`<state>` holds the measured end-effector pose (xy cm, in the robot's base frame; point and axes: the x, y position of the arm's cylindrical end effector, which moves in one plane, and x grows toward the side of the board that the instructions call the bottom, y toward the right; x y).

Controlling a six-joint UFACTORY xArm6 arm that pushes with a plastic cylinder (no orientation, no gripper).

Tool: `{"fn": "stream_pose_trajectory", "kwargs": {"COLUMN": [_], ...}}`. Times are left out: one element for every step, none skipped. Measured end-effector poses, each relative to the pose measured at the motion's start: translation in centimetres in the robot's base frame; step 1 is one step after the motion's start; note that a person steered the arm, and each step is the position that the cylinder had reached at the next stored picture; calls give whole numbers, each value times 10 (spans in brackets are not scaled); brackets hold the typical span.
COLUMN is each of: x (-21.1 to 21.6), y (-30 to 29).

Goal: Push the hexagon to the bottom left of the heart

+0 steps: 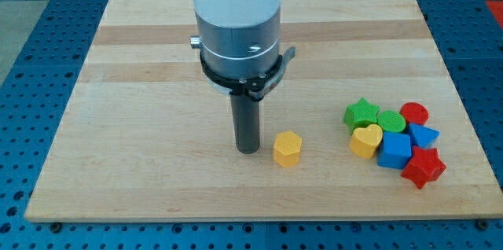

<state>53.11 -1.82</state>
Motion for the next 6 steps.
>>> {"fn": "stream_pose_trajectory", "kwargs": {"x": [6,11,19,22,22,22], "y": [15,34,50,68,85,98]}}
